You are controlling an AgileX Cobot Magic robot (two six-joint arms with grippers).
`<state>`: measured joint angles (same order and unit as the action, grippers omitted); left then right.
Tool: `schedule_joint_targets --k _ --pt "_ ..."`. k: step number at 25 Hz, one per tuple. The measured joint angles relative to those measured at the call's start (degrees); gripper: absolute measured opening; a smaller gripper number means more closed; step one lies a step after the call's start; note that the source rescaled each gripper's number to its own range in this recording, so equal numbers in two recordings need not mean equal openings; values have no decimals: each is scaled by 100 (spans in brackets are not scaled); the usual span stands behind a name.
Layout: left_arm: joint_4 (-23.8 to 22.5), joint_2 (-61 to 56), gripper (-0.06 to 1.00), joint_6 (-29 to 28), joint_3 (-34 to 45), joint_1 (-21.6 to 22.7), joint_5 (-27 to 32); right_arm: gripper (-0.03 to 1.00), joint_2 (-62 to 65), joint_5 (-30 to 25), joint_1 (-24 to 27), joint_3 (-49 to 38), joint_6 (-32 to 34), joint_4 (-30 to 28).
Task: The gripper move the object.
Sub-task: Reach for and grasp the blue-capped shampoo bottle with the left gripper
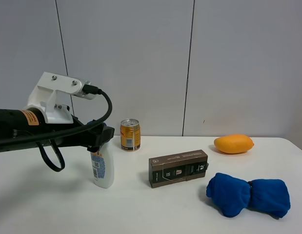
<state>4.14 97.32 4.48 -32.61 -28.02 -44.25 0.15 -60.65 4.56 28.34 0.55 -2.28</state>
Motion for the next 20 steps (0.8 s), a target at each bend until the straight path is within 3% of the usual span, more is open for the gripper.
schedule_joint_targets --k 20 --pt "-283 792 92 -276 -6 0 -731 100 0 0 0 0 0 0"
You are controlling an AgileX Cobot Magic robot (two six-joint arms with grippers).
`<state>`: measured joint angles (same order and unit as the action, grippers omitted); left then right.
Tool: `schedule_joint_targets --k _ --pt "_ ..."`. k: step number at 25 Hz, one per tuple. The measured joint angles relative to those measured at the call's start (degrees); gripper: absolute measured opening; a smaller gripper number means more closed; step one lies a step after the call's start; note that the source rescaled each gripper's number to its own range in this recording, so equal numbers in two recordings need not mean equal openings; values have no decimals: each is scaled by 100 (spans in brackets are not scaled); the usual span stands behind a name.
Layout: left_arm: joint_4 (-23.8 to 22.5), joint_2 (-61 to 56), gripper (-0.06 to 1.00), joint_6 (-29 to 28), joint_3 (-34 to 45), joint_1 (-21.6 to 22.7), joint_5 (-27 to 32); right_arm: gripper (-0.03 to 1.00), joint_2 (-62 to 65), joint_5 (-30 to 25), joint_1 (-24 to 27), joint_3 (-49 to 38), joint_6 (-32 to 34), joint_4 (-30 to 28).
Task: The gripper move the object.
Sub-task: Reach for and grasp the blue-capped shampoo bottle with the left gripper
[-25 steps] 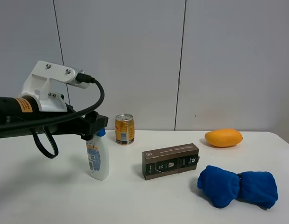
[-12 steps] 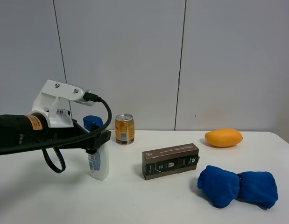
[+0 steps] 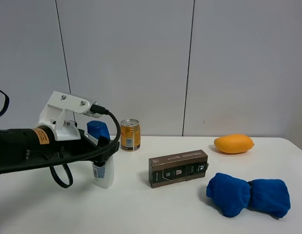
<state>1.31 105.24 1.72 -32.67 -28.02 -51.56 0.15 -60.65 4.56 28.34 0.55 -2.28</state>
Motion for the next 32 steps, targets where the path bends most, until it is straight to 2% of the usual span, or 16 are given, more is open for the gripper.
schedule_joint_targets --k 7,15,26,28,30,31,32 --pt "-46 321 92 -43 -18 0 -286 100 0 0 0 0 0 0" --pt "-131 797 92 -43 -460 0 -336 100 0 0 0 0 0 0" --pt "-79 1070 90 -43 -522 0 -543 100 0 0 0 0 0 0" --pt "-79 1070 80 -43 -522 0 -543 100 0 0 0 0 0 0" --pt "-78 1070 59 -43 -522 0 -543 100 0 0 0 0 0 0" --pt "-78 1070 43 -43 -522 0 -543 100 0 0 0 0 0 0" --pt "-78 1070 43 -43 -522 0 -543 100 0 0 0 0 0 0"
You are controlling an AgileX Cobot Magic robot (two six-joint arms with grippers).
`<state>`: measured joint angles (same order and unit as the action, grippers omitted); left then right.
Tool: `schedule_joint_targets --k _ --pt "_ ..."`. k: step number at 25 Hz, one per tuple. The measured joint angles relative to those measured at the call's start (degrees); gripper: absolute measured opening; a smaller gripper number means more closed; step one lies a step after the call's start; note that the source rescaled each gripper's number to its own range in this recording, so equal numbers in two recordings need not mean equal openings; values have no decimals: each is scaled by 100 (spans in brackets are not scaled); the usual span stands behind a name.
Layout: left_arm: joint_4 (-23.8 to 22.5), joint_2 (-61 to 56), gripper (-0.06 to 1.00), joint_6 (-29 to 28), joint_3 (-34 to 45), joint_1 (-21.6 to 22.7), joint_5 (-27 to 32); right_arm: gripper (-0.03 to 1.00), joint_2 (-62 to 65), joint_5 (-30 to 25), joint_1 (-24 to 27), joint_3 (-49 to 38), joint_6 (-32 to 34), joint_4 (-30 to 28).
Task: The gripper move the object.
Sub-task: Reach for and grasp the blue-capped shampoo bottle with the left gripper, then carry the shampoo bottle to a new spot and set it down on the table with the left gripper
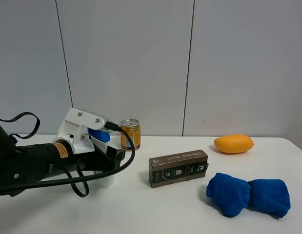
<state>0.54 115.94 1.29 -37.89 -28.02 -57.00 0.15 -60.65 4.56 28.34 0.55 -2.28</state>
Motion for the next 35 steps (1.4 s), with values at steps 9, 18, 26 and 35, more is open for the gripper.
schedule_joint_targets --k 9,18,26,35 --pt "37 0 0 -17 0 0 0 100 0 0 0 0 0 0" --pt "37 -26 0 -17 0 0 31 100 0 0 0 0 0 0" --pt "37 -509 0 -17 5 0 340 100 0 0 0 0 0 0" --pt "-54 -1352 0 -17 15 0 990 100 0 0 0 0 0 0"
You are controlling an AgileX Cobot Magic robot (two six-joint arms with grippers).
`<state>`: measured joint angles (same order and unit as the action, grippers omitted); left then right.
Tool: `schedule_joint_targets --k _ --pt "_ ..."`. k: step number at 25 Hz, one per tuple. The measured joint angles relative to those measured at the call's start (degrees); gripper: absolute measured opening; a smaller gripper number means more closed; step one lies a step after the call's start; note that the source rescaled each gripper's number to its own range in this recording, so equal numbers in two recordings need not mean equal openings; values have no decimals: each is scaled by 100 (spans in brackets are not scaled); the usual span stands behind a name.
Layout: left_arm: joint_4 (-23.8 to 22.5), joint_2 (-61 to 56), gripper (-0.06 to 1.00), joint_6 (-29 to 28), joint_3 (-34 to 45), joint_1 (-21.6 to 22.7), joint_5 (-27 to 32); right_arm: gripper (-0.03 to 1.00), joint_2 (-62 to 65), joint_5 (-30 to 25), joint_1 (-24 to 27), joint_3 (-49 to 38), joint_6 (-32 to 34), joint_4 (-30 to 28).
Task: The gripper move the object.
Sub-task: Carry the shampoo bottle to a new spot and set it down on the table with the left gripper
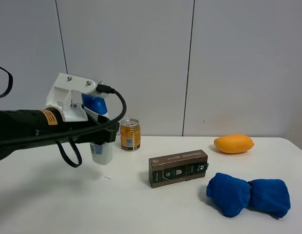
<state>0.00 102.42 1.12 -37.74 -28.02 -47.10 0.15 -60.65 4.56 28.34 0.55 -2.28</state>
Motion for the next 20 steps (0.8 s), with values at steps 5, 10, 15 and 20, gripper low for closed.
schedule_joint_targets --k 5,10,15,20 --pt "-179 -287 0 -57 -453 0 942 100 0 0 0 0 0 0" --pt "-502 -287 0 -360 -1447 -156 1851 100 0 0 0 0 0 0" --pt "-562 -193 0 -428 -2453 -321 2091 100 0 0 0 0 0 0" --pt "-642 301 0 -422 -3291 -397 2164 100 0 0 0 0 0 0"
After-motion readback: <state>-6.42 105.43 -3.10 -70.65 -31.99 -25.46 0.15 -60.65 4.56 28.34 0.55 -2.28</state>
